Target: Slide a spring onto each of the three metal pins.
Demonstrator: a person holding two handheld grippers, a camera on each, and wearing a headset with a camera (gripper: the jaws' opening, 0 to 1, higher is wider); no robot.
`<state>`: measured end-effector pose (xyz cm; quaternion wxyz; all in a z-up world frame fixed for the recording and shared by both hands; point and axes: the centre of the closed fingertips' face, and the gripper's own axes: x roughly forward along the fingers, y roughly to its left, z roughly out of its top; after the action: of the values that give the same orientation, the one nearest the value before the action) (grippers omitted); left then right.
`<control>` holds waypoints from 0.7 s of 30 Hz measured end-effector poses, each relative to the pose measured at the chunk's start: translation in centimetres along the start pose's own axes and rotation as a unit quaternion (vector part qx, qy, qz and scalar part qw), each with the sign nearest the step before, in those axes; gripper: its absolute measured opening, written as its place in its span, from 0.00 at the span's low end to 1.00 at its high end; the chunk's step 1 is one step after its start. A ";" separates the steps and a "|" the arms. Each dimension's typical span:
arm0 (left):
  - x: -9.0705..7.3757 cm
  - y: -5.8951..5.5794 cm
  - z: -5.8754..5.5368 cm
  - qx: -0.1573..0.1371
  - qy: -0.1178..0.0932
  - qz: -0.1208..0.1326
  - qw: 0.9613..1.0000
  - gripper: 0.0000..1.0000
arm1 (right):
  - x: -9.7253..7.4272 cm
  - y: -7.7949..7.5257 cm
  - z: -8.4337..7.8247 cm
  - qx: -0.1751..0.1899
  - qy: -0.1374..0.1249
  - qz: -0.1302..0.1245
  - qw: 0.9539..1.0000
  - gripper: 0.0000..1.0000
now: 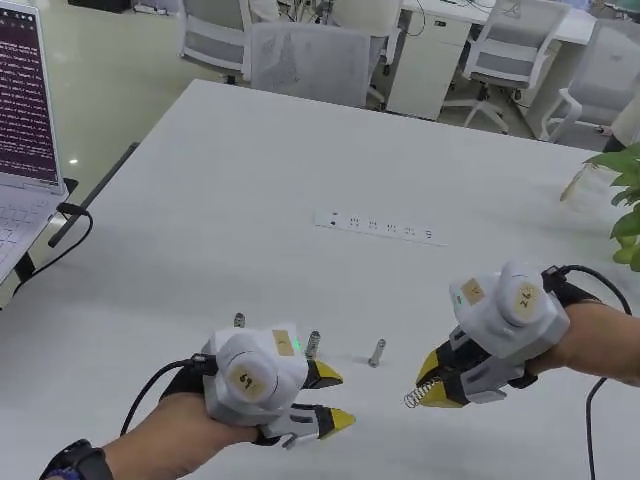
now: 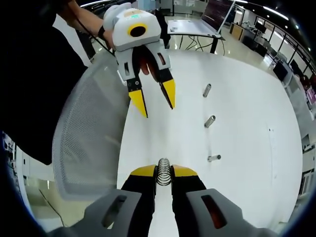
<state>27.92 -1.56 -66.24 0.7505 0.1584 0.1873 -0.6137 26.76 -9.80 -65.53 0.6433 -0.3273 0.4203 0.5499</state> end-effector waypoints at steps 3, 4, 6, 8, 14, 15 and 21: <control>-0.6 0.5 -0.5 -0.007 0.001 0.011 1.000 0.21 | 0.1 -0.8 -0.6 0.006 0.008 -0.007 1.000 0.08; -0.9 0.8 -0.8 -0.011 0.001 0.017 1.000 0.21 | 0.2 -1.2 -0.7 0.009 0.010 -0.010 1.000 0.08; -1.5 1.3 -1.2 -0.018 0.002 0.028 0.999 0.22 | 0.4 -1.6 -1.0 0.012 0.012 -0.008 1.000 0.08; -1.9 1.7 -1.6 -0.024 0.004 0.036 0.999 0.24 | 0.4 -1.9 -1.1 0.011 0.015 -0.012 1.000 0.08; -3.3 3.0 -2.5 -0.041 0.005 0.062 0.997 0.26 | 1.1 -3.2 -1.4 0.020 0.019 -0.020 0.999 0.08; -3.6 3.3 -2.7 -0.044 0.005 0.067 0.997 0.27 | 1.2 -3.5 -1.4 0.022 0.021 -0.022 0.999 0.08; -5.1 4.3 -3.8 -0.060 0.008 0.091 0.994 0.30 | 1.7 -4.8 -1.8 0.028 0.028 -0.029 0.999 0.08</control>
<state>30.86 5.43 -67.12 0.8096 0.1345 0.2147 -0.5295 31.23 -11.49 -68.01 0.6555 -0.3367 0.4437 0.5100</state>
